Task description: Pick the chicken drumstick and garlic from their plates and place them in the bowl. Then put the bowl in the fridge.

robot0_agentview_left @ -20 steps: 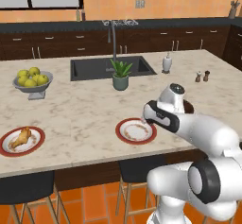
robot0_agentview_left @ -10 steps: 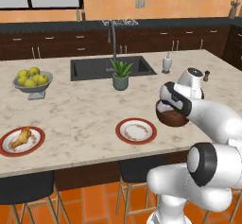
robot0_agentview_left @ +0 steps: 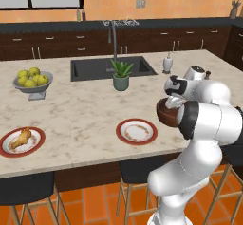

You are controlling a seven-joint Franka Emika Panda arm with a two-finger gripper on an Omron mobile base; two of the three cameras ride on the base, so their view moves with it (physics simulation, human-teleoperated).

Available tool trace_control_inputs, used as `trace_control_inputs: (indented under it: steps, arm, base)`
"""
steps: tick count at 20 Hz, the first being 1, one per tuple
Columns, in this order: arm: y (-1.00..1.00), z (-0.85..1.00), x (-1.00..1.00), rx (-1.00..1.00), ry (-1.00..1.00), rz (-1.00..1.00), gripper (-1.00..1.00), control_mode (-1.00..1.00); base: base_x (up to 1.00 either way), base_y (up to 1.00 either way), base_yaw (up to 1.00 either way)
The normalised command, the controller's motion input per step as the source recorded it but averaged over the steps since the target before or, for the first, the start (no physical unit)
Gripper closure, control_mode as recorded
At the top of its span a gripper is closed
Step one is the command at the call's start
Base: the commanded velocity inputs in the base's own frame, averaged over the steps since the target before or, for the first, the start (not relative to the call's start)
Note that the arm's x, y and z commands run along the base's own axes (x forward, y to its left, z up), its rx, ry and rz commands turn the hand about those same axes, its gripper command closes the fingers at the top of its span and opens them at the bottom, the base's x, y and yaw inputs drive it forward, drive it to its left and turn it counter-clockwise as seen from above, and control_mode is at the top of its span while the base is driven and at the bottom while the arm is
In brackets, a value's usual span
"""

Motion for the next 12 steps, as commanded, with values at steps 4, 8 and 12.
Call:
trace_control_inputs:
  steps: [4,8,12]
  arm:
    - [-0.08,-0.56,0.48,-0.02,0.01,0.00,1.00,-1.00]
    - [-0.03,-0.52,0.49,-0.01,0.02,0.00,1.00,-1.00]
    - [-0.09,-0.39,0.52,0.00,0.06,0.00,1.00,-1.00]
  base:
    - [0.00,0.00,0.00]
    - [0.00,0.00,0.00]
    - [0.00,0.00,0.00]
